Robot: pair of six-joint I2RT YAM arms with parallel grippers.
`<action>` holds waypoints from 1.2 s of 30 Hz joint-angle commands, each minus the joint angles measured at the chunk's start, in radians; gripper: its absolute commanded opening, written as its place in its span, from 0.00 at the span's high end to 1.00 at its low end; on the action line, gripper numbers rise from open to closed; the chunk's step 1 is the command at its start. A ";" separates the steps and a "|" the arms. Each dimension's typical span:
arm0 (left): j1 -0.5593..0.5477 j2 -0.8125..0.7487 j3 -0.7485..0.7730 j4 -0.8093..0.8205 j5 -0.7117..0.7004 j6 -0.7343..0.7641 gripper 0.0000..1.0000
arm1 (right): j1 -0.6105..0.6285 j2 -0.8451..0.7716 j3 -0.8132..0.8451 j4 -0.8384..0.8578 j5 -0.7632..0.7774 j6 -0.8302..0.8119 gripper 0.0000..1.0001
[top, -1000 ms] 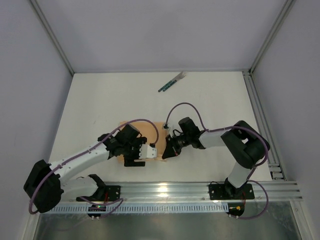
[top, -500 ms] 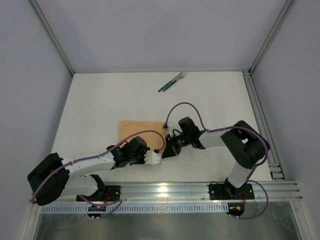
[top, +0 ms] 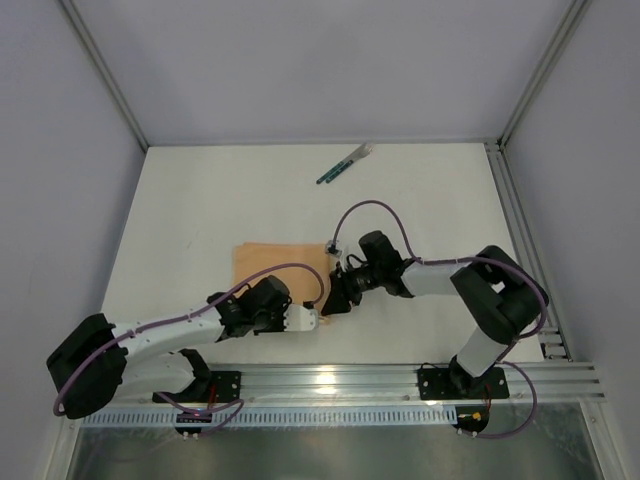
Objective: Fold the napkin into a case and place the utensils inside
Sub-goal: Fold the 2/3-rectangle-folded napkin at the center of the board.
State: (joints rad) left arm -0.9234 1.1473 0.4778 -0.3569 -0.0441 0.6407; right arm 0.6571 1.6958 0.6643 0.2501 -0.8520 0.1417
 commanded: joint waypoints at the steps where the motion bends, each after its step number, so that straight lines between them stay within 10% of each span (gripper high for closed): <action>1: 0.000 -0.015 0.050 -0.077 0.041 -0.019 1.00 | -0.005 -0.140 0.000 0.035 -0.004 -0.069 0.50; 11: 0.044 -0.026 0.110 -0.169 0.165 -0.015 1.00 | 0.042 -0.493 -0.265 0.211 0.181 -0.229 0.36; 17: 0.063 -0.031 0.134 -0.200 0.188 -0.018 1.00 | 0.338 -0.653 -0.472 0.426 0.537 -0.439 0.34; 27: 0.064 -0.024 0.143 -0.212 0.204 -0.038 1.00 | 0.496 -0.445 -0.483 0.615 0.829 -0.551 0.30; 36: 0.066 -0.032 0.137 -0.218 0.208 -0.036 1.00 | 0.573 -0.225 -0.408 0.699 0.795 -0.625 0.30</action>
State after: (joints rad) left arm -0.8631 1.1347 0.5842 -0.5636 0.1356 0.6201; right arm 1.2087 1.4364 0.2161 0.8299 -0.0856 -0.4305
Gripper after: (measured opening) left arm 0.009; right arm 0.695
